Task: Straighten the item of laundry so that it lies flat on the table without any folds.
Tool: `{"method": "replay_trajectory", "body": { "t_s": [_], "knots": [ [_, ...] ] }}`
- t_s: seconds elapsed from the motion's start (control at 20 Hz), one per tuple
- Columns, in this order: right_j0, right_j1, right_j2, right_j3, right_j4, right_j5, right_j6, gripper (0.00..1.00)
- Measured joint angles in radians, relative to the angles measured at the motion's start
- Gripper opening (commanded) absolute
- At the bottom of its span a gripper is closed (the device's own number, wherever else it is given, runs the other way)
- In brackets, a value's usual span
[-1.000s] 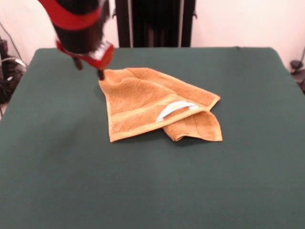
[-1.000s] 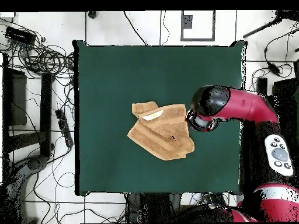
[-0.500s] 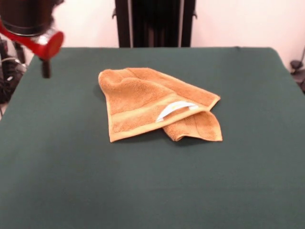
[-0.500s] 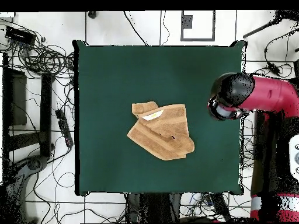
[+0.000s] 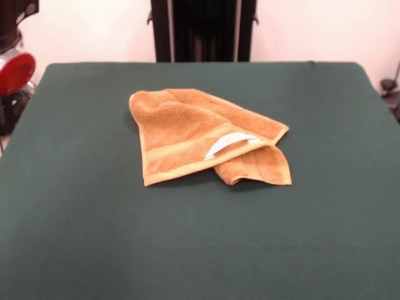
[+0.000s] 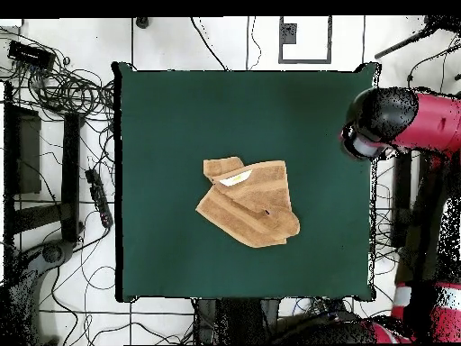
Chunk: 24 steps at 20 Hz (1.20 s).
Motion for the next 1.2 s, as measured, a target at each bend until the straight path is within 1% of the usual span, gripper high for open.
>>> {"method": "replay_trajectory", "body": {
  "t_s": [0.05, 0.25, 0.4, 0.55, 0.8, 1.2],
  "knots": [
    [0.026, 0.029, -0.016, -0.054, -0.03, 0.0, 0.0, 1.0],
    [0.086, 0.095, -0.055, -0.158, -0.098, 0.001, 0.0, 1.0],
    [0.161, 0.187, -0.105, -0.278, -0.176, 0.009, 0.001, 1.0],
    [0.207, 0.242, -0.134, -0.341, -0.204, 0.032, 0.006, 1.0],
    [0.271, 0.285, -0.165, -0.374, -0.199, 0.103, 0.008, 1.0],
    [0.346, 0.281, -0.219, -0.378, -0.172, 0.225, 0.01, 1.0]
  ]
}}
